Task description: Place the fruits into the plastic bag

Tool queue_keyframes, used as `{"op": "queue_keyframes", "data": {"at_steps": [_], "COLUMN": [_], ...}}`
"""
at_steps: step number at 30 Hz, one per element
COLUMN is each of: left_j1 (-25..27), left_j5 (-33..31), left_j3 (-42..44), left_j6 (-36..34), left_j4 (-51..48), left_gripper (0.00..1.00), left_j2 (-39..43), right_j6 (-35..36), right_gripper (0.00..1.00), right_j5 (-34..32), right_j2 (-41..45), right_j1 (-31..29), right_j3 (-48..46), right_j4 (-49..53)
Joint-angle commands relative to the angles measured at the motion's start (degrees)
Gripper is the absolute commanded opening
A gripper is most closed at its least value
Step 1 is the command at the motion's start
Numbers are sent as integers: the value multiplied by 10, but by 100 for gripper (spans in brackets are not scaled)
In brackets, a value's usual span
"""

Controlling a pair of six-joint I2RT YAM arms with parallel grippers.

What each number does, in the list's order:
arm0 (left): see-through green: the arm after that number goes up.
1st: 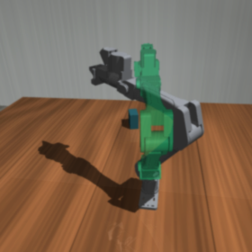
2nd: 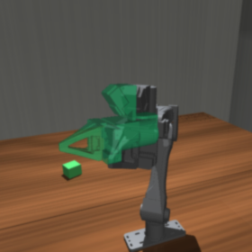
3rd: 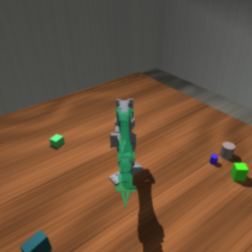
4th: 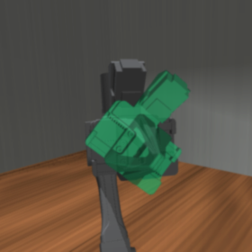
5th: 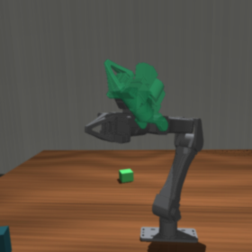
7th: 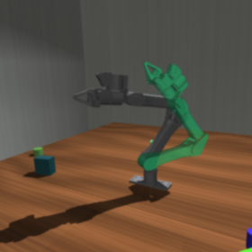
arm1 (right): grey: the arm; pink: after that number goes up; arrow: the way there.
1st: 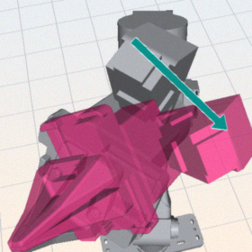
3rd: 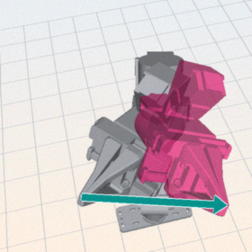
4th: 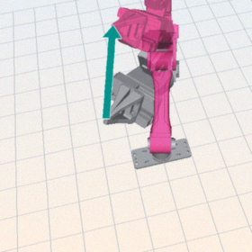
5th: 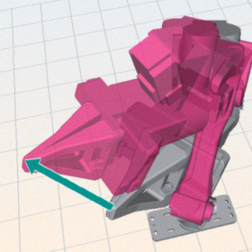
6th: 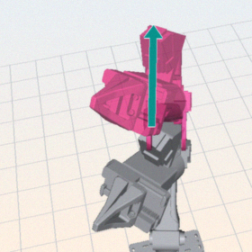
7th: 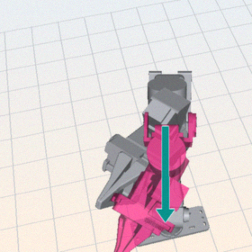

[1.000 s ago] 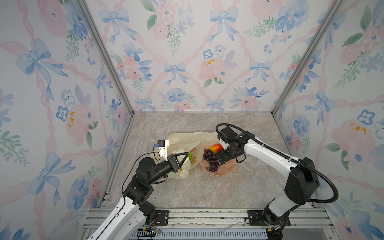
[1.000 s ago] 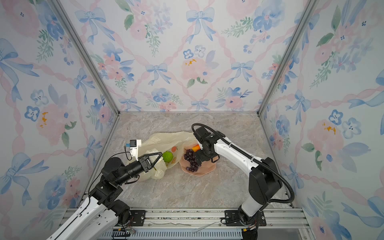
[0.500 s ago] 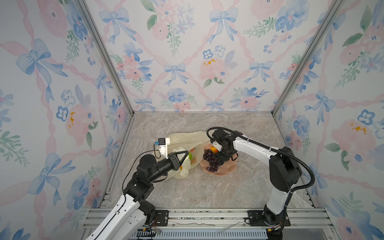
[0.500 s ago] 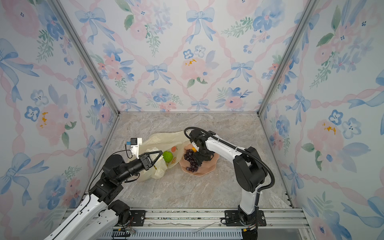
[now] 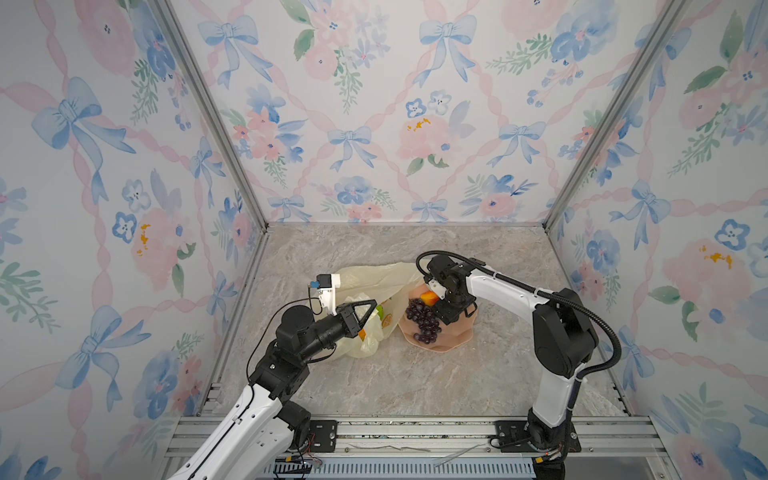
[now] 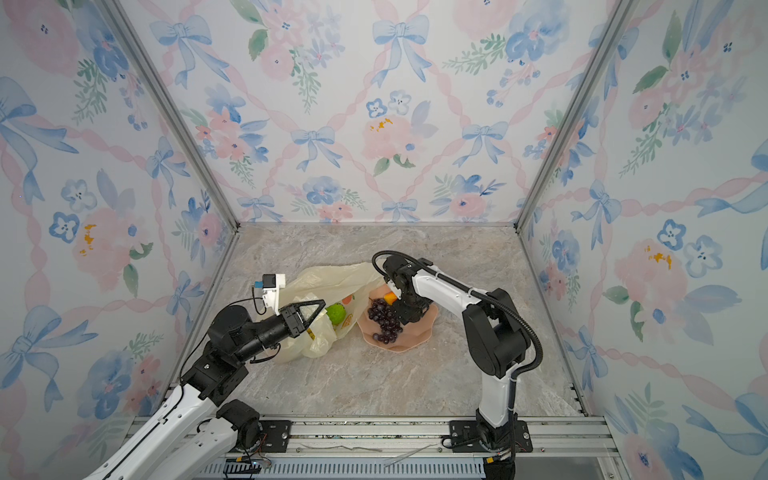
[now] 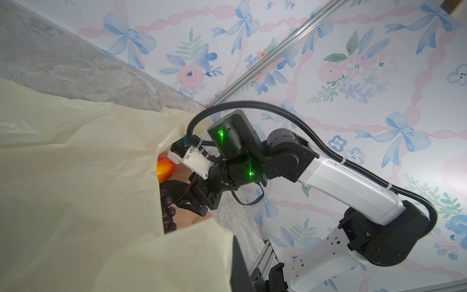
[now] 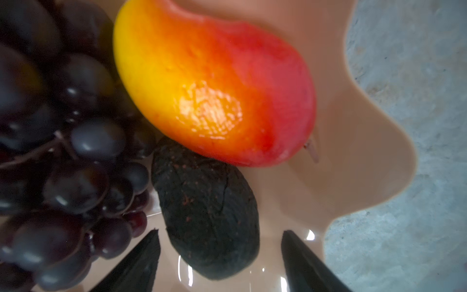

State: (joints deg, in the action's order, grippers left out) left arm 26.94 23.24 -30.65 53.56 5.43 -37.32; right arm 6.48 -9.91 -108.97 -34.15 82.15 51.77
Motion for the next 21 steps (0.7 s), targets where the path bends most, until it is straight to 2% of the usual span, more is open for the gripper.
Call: {"op": "queue_keyframes", "data": {"at_steps": [1, 7, 16, 21], "left_j1": [-5, -8, -19, -20], "left_j5": [7, 7, 7, 10], "left_j3": [-7, -10, -2, 0], "left_j6": [-10, -11, -8, -6], "left_j4": [0, -10, -17, -16], "left_gripper": [0, 0, 0, 0], "left_j2": [5, 12, 18, 36], "right_j6": [2, -1, -7, -16], "right_gripper": [75, 69, 47, 46], "right_j5": [1, 15, 15, 15], "right_j2": [-23, -29, -16, 27], "right_j1": [3, 3, 4, 4], "right_j3": [20, 21, 21, 11], "right_j4": [3, -5, 4, 18]}}
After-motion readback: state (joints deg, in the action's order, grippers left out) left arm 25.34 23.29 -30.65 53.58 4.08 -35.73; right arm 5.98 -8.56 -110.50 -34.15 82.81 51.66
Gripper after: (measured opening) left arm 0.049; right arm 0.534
